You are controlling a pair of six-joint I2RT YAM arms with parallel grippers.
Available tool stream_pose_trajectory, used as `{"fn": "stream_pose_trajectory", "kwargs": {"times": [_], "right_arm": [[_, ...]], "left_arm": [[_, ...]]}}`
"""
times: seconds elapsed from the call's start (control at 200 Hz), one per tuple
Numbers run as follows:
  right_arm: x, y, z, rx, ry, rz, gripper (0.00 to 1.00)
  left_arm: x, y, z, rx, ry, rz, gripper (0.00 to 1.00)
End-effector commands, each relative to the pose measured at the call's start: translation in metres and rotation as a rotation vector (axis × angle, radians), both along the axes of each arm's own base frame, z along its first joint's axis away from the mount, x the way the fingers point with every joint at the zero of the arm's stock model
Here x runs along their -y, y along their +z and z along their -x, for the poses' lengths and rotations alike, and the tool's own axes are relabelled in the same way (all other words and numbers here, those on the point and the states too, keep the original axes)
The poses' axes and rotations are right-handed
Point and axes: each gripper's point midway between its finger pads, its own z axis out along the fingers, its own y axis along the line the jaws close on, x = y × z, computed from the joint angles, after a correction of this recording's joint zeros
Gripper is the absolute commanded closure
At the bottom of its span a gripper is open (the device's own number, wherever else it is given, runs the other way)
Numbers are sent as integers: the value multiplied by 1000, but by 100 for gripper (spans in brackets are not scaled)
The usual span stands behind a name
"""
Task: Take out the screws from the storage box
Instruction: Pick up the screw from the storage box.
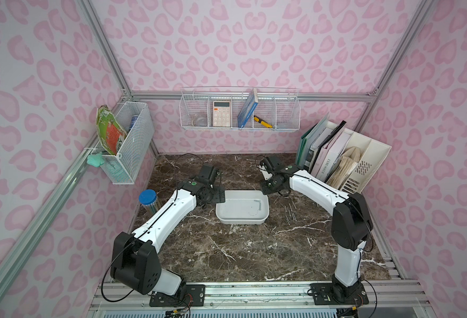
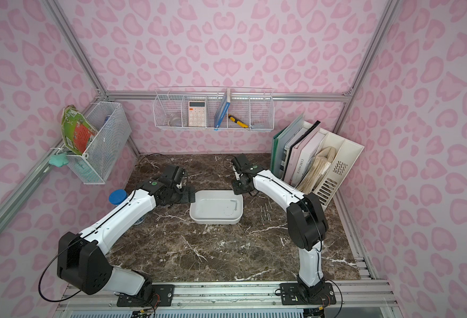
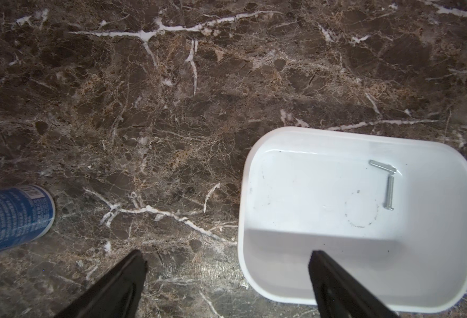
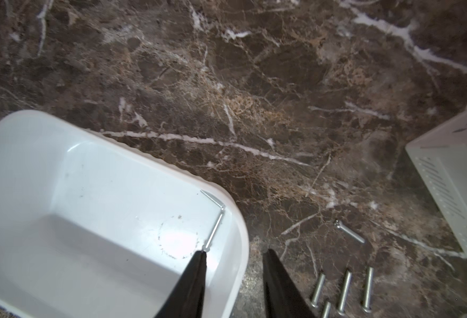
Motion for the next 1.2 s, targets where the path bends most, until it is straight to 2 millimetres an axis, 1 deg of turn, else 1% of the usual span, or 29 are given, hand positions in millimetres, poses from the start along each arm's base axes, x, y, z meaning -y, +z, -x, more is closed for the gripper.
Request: {"fn": "stream_pose_trajectory", "kwargs": {"times": [0.0,0.095,0.18,0.315,0.395,0.64,0.8,0.945,1.195], "right_arm": [[-5,2,6,4,-20,15,64],[-18,-13,17,-34,-51,17,68],[-26,-33,24,-58,-84,49,70],[-28,-59,31,-92,-145,89,71],[-25,-70,33,-108,-179,102,72],[-11,-86,35,-106,-237,170,73],[-5,-92,34,-104,-268,206,73],[-4,-101,35,-115,-273,225,74],[-7,-116,32,-128,-283,233,78]], "left_arm": [[-3,5,0,16,16,-5,3],[-5,6,0,27,28,-9,3],[-7,7,0,32,38,-10,3],[-9,7,0,35,54,-10,3],[-10,7,0,38,63,-9,3],[-10,7,1,40,76,-1,3],[-9,5,2,33,79,8,3],[-9,4,2,27,80,11,3],[-8,2,2,25,82,12,3]]}}
